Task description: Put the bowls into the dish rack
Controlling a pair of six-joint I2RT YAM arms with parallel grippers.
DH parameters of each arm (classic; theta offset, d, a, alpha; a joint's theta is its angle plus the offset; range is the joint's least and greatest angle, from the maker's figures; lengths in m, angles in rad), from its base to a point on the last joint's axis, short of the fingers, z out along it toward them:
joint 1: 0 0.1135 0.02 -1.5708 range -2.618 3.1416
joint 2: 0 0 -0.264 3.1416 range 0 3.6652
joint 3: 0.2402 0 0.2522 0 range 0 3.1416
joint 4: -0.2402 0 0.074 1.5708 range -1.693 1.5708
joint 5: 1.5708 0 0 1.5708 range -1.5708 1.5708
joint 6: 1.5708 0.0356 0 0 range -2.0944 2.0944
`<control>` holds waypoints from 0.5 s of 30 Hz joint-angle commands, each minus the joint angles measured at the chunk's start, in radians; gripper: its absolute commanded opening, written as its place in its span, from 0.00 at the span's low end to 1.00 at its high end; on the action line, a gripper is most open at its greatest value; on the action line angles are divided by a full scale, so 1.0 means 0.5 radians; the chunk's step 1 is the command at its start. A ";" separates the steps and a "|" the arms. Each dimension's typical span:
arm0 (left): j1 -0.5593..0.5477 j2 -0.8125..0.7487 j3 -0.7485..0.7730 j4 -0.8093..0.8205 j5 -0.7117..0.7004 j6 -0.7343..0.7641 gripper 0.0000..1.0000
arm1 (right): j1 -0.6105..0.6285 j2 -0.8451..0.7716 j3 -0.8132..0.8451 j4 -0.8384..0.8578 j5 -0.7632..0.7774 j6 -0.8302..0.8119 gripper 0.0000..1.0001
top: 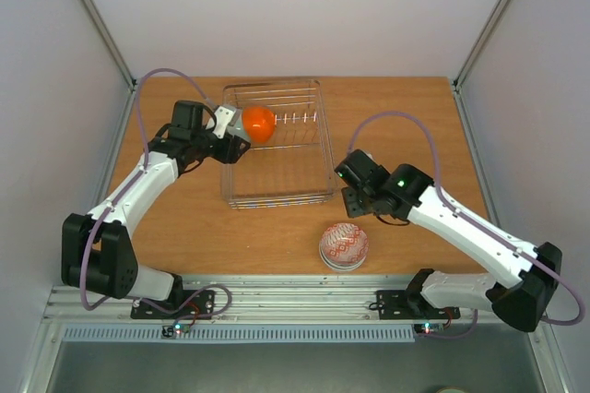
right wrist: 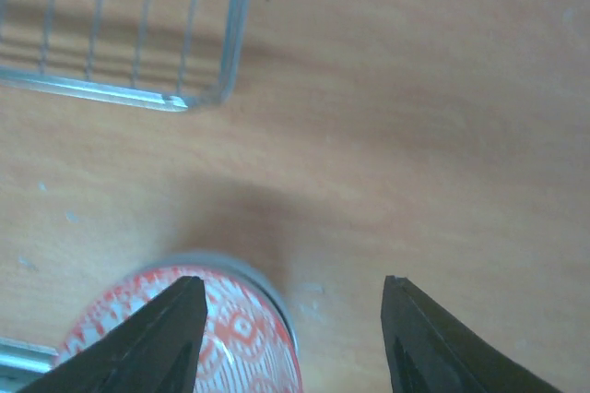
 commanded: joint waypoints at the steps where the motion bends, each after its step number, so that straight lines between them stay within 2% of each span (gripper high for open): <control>1: -0.015 0.010 0.013 0.027 0.024 -0.013 0.62 | 0.011 -0.181 -0.126 -0.292 -0.112 0.395 0.51; 3: -0.018 0.013 0.014 0.028 0.027 -0.015 0.62 | 0.021 -0.242 -0.216 -0.280 -0.196 0.468 0.43; 6: -0.022 0.017 0.012 0.028 0.028 -0.015 0.62 | 0.043 -0.293 -0.320 -0.282 -0.248 0.555 0.37; 15: -0.028 0.030 0.014 0.024 0.031 -0.011 0.62 | 0.073 -0.311 -0.564 -0.171 -0.345 0.640 0.33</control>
